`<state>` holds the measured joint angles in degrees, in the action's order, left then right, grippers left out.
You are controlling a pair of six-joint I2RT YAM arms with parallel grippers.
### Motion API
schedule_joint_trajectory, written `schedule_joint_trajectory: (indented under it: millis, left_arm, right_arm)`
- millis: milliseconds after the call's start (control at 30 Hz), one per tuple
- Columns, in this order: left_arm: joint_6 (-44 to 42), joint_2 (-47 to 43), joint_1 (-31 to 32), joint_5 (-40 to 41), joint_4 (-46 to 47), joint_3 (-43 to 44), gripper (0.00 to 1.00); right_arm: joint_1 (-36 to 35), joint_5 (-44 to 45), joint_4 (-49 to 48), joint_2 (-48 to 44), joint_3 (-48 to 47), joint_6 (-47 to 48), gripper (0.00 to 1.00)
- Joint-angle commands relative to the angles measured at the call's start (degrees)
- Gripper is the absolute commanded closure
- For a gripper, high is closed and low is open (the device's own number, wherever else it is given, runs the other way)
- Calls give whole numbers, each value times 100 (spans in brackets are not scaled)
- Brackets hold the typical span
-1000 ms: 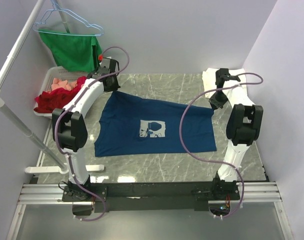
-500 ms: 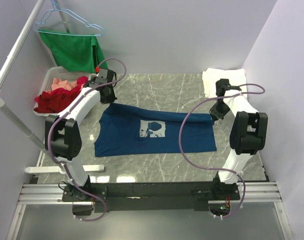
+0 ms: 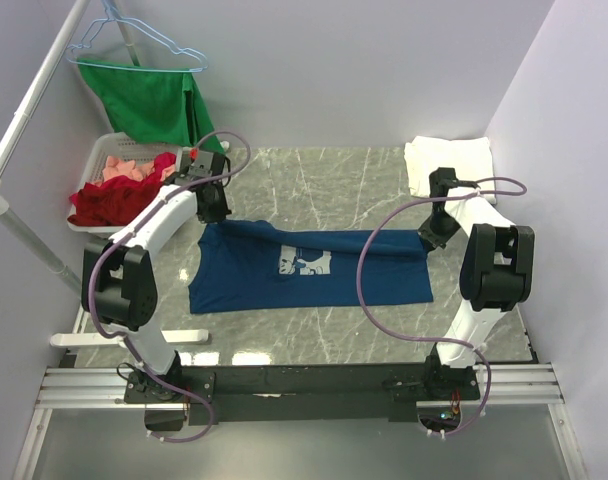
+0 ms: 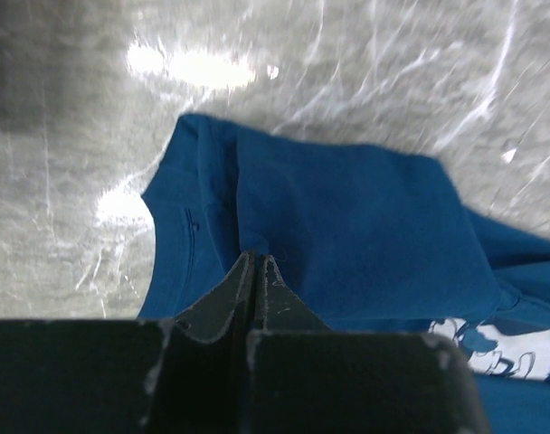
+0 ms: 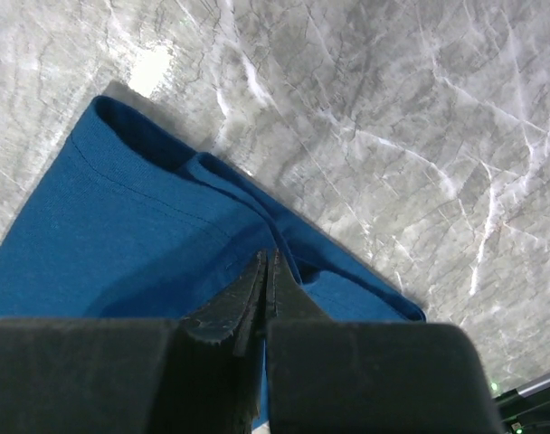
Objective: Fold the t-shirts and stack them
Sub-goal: Fold the tshirt
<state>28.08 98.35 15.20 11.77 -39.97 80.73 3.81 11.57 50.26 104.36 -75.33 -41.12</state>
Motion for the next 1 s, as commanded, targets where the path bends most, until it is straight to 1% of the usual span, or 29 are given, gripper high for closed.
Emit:
schedule_joint_trajectory:
  millis: [0,100,167,267,333,367,400,500,600,733,833,867,967]
  left_arm:
    - [5,-70,9,-175,-99,-223,97]
    - [136,-105,9,-193,-134,-399,96]
    - [215,-105,9,-245,-169,-479,96]
    - [338,-123,9,-315,-196,-663,94]
    - [435,-131,9,-307,-257,-795,90]
    - [479,-123,9,-281,-283,-813,87]
    - [540,-114,0,-202,-345,-857,81]
    - [699,-44,9,-149,-477,-866,77]
    - [831,-61,9,-9,-512,-778,77]
    - [902,-201,9,176,-504,-602,78]
    - [832,-316,9,98,-337,-497,79]
    - [788,-307,9,-42,-276,-427,79]
    - [708,-106,9,-271,-73,-173,77]
  right_arm:
    - [49,196,-34,-275,71,-98,100]
    - [49,196,10,-302,167,-89,100]
    - [58,161,28,-328,299,-106,95]
    - [49,126,80,-468,571,-194,76]
    - [49,91,80,-574,825,-255,71]
    - [49,82,80,-705,897,-334,66]
    - [49,91,98,-767,967,-370,65]
    - [49,170,124,-969,1134,-466,63]
    - [49,275,133,-1066,1144,-484,63]
    - [32,284,169,-1084,881,-476,63]
    - [5,223,125,-1128,705,-449,64]
    - [-21,223,124,-1093,660,-458,64]
    - [-135,135,63,-979,423,-388,64]
